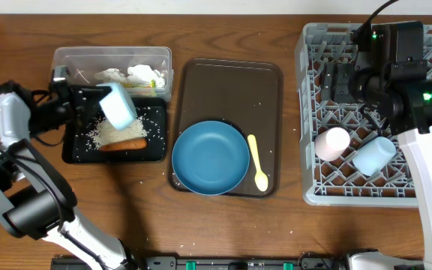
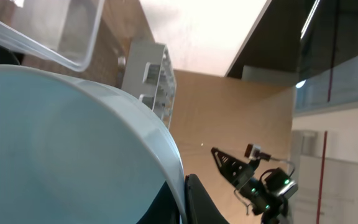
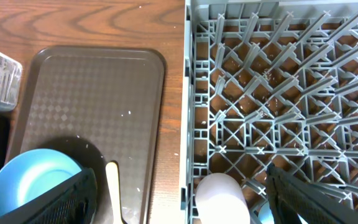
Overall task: Sort waste into correct bins and load items into the dishwasher rack
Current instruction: 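Tilt the rice bowl with the left gripper to pour rice onto the black tray, then carry the empty bowl back and set it on the brown tray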
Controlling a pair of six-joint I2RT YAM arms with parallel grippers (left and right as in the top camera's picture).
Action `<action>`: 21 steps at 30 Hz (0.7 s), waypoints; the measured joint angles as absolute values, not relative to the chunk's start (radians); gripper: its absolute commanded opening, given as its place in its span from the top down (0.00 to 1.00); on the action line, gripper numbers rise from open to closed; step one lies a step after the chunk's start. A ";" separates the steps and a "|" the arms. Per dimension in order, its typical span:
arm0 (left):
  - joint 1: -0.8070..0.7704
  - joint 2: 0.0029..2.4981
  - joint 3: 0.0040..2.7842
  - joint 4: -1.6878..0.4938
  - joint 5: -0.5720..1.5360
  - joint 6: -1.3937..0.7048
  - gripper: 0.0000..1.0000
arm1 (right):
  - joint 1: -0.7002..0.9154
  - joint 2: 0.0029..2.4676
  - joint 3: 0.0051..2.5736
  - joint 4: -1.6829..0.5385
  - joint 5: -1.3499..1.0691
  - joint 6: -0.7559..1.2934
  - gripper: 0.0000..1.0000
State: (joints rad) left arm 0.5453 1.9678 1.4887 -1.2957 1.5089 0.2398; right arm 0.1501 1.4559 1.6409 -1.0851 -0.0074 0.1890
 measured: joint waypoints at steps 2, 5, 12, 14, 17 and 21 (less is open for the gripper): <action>0.514 1.963 1.489 -1.284 1.502 0.240 0.94 | 0.150 1.456 1.641 -1.083 -0.007 0.189 0.15; 0.451 1.934 1.489 -1.251 1.486 0.240 0.94 | 0.150 1.456 1.641 -1.081 -0.008 0.189 0.15; 0.225 1.801 1.491 -1.110 1.365 0.224 0.93 | 0.150 1.456 1.641 -1.076 -0.009 0.189 0.15; 0.136 1.774 1.497 -1.033 1.279 0.189 0.94 | 0.150 1.456 1.641 -1.076 -0.009 0.189 0.15; -0.011 1.762 1.502 -0.918 1.076 0.118 0.94 | 0.150 1.456 1.641 -1.076 -0.010 0.189 0.15; -0.218 1.773 1.502 -0.794 0.750 0.054 0.94 | 0.150 1.456 1.641 -1.078 -0.011 0.189 0.15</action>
